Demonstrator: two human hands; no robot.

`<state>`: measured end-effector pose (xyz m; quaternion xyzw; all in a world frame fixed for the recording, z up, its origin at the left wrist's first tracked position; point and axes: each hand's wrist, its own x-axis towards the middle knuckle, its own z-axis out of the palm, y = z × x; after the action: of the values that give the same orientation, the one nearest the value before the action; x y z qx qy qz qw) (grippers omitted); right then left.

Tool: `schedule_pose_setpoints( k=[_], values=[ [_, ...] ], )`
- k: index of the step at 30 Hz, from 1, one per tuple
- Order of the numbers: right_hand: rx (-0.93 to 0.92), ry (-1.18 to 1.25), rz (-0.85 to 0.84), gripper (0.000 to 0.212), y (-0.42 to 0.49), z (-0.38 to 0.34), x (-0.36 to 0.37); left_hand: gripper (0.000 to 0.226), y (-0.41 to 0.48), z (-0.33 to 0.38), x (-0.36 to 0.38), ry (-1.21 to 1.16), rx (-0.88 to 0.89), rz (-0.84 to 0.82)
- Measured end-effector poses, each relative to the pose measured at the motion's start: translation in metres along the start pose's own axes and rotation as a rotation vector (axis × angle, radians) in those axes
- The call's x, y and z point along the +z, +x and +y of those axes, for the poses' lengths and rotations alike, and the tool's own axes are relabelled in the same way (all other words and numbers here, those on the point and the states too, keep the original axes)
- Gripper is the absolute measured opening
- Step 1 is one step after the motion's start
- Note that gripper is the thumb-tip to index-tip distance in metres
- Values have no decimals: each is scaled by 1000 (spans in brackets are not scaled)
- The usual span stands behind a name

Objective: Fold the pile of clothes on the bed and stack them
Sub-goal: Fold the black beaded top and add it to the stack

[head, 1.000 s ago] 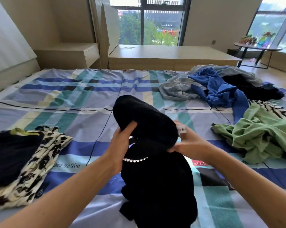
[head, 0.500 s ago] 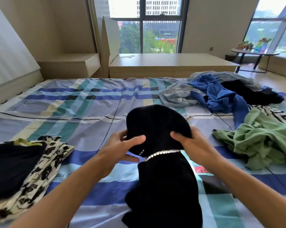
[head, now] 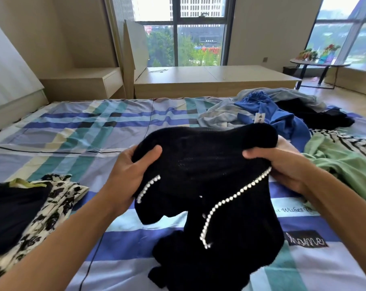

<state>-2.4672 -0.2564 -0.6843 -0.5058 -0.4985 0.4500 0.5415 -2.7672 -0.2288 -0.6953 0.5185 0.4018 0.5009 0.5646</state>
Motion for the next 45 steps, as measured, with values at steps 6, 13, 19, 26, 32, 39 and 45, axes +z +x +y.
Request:
schedule_pose_setpoints(
  k=[6, 13, 19, 26, 32, 39, 45],
  values=[
    [-54, -917, 41, 20, 13, 29, -25, 32, -3, 23, -5, -250, -193, -34],
    [299, -209, 260, 15, 25, 44, -30, 29, -4, 22, -21, -208, -126, -91],
    [212, -769, 297, 32, 19, 42, -44, 11, 15, 6, -43, 176, -2, 159],
    [65, -1090, 410, 32, 16, 35, -34, 24, 20, -8, -49, 752, 276, 443],
    [-119, -1327, 577, 10, 10, 14, -17, 21, 18, -4, -54, 976, 323, 330],
    [35, -574, 234, 23, 5, 11, -18, 17, 10, -5, -39, 694, -273, -229],
    [40, -479, 218, 8, 6, 19, -18, 31, 7, -5, -41, 554, -138, -511]
  ],
)
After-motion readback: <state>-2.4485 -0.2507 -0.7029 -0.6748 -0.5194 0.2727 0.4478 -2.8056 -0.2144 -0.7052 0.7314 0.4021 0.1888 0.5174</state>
